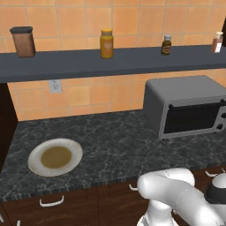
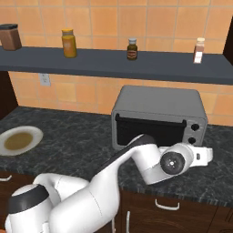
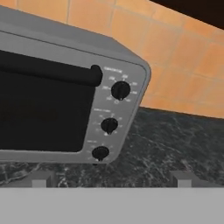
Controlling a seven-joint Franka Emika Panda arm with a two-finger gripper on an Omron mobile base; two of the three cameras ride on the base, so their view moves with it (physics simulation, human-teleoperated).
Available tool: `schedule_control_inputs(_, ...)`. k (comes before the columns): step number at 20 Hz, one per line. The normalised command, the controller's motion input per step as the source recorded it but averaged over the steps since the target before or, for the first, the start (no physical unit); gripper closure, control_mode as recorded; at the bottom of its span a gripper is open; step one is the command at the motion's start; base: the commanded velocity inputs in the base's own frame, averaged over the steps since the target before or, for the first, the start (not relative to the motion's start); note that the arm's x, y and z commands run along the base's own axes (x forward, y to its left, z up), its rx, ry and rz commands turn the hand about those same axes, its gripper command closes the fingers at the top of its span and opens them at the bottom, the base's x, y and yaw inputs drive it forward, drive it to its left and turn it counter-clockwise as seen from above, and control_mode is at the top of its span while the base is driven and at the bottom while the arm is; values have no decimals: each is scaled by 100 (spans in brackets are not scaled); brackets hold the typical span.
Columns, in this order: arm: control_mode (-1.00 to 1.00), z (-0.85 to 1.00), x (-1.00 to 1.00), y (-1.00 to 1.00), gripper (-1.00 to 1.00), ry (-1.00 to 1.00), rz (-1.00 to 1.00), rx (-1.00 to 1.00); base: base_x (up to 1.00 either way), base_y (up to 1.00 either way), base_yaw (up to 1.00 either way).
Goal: Pick up the kebab skewer and baguette bread, and place them inside the toaster oven. Close the toaster oven door and start by setting the timer.
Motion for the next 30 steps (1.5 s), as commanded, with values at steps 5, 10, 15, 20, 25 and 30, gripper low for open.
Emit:
schedule_control_inputs(5,-100,9,0,-1,-100,11,-18,32,0,0,0)
schedule_control_inputs(10,-100,22,-4,-2,-100,17,-24,50,0,0,0)
schedule_control_inputs(15,-100,0,-41,-12,-100,13,-9,66,0,0,0)
schedule_control_inputs(20,-100,-7,-43,-25,-100,-2,-4,64,0,0,0)
schedule_control_inputs(25,-100,-10,-1,0,-100,-6,-30,69,0,0,0)
schedule_control_inputs(30,-100,-1,3,9,-100,-6,-37,69,0,0,0)
